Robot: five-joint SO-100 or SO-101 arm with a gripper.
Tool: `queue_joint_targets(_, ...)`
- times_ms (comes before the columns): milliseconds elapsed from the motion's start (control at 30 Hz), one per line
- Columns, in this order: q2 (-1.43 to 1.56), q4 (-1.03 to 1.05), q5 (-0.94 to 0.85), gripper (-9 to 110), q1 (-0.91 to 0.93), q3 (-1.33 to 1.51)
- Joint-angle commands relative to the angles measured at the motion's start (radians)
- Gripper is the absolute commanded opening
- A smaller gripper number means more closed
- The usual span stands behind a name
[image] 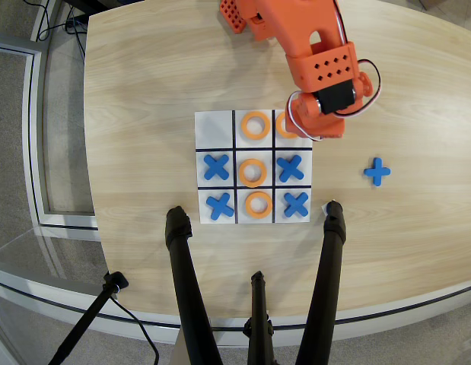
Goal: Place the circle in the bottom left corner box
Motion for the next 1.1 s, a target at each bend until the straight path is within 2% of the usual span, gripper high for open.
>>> queue_joint_targets(0, 0.040, 0.052, -0.006, 6, 0.011, -0.095)
queue_joint_targets(233, 0.146, 0.290, -0.034, 6, 0.020, -0.268)
queue_joint_targets(400, 0.399, 0.462, -0.083, 6, 0.049, -0.279)
queue_joint_targets(567, 0.802, 0.515, -0.153, 6, 0.100, -0.023)
queue_joint_targets(800, 1.350, 0.502, -0.330, 6, 0.204, 0.523)
queue_joint_targets(1067, 1.585, 0.453, -0.345, 6, 0.255, 0.845)
